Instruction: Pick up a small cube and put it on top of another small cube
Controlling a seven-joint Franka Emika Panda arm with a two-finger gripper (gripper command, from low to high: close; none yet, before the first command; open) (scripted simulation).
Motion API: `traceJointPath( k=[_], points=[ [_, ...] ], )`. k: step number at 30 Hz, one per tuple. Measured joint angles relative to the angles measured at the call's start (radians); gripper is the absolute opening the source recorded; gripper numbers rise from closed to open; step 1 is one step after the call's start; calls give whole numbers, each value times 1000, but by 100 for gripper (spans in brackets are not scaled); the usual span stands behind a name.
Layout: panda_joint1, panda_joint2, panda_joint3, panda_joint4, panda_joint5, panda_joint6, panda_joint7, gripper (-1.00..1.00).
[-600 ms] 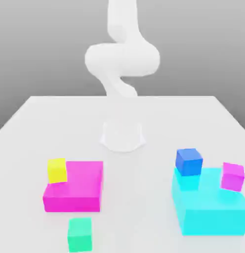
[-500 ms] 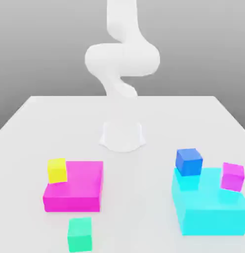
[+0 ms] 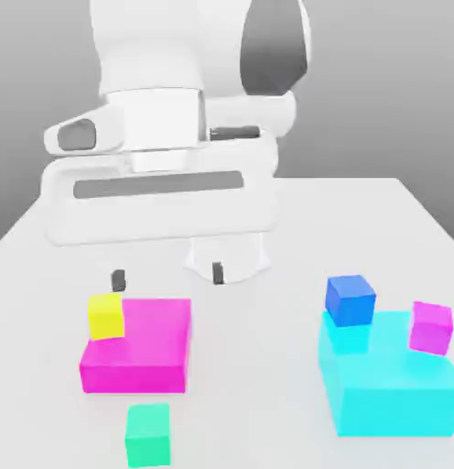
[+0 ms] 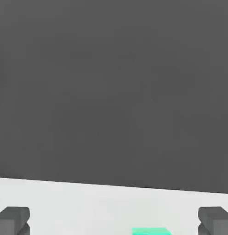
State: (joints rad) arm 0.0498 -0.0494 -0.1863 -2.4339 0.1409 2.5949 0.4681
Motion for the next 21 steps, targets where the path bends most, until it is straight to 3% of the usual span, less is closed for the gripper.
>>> traceJointPath(
  k=[8,12,13,21],
  points=[
    [-39,281,-15,-48,-12,125,-76,0],
    [-81,426,34,-26,39,235,-120,0],
    [-92,455,47,-20,50,258,-129,-100],
    [-87,435,40,-24,38,241,-120,-100]
  ],
)
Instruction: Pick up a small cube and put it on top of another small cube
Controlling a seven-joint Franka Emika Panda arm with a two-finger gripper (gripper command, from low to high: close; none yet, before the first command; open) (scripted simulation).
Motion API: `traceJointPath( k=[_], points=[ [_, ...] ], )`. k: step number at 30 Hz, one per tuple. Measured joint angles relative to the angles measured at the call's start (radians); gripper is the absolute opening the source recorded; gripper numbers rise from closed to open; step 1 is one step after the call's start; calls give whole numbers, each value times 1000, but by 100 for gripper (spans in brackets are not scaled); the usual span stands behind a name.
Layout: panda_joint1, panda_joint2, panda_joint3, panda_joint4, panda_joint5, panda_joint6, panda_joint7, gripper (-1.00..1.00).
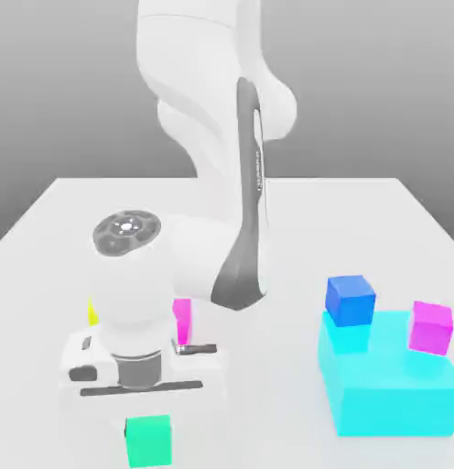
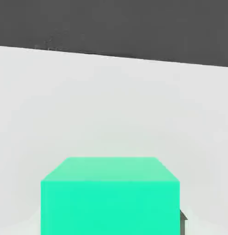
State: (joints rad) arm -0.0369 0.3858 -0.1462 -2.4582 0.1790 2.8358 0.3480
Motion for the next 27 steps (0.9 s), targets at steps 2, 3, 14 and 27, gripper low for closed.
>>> traceJointPath(
  k=[2,3,14,27],
  points=[
    [16,-64,-22,-13,-30,-50,23,-100],
    [23,-99,-32,-20,-47,-78,35,-100],
    [355,-380,218,-28,-109,-351,-174,-100],
    [539,-405,315,-69,-170,-329,-290,100]
  ],
)
